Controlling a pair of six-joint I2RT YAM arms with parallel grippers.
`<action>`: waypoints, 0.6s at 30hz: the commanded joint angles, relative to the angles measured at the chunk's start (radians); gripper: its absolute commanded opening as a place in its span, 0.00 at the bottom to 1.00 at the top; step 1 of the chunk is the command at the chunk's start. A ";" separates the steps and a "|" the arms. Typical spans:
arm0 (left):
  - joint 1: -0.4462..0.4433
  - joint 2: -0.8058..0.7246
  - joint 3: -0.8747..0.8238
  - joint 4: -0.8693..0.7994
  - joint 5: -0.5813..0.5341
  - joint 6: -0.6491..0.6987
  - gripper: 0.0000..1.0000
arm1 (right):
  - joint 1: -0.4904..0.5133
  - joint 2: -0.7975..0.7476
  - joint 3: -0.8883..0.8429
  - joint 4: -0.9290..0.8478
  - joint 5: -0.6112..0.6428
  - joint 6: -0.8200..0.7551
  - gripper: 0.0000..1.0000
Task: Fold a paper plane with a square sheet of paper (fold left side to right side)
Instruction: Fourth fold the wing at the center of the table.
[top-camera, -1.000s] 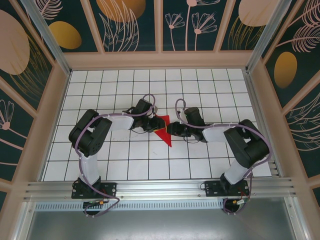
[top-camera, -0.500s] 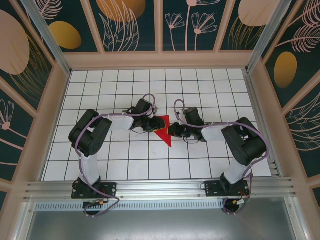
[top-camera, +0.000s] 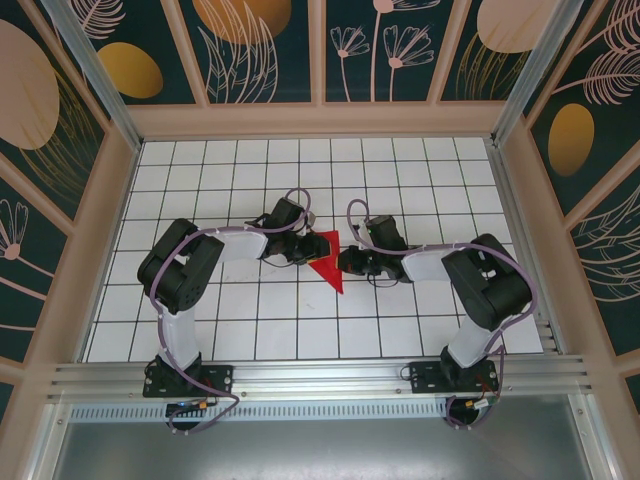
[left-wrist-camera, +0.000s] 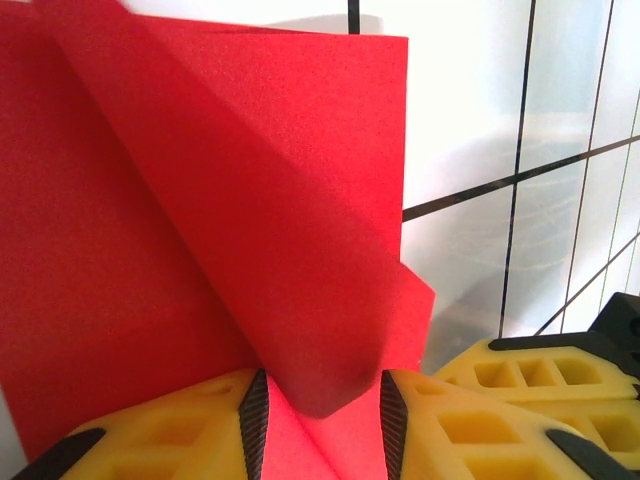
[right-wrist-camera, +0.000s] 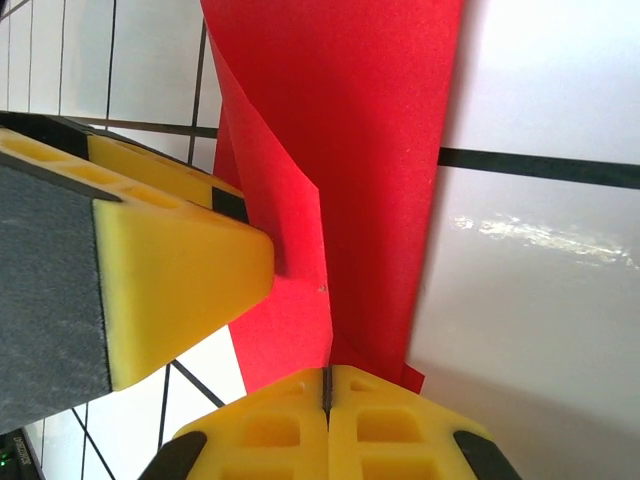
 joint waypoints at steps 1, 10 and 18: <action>-0.005 0.027 0.007 -0.038 -0.025 0.020 0.38 | -0.004 0.022 0.022 -0.035 0.026 -0.019 0.03; -0.006 0.027 0.009 -0.038 -0.024 0.020 0.38 | -0.004 0.030 0.029 -0.045 0.033 -0.019 0.03; -0.006 0.027 0.007 -0.036 -0.025 0.018 0.38 | -0.004 0.054 0.041 -0.069 0.038 -0.030 0.02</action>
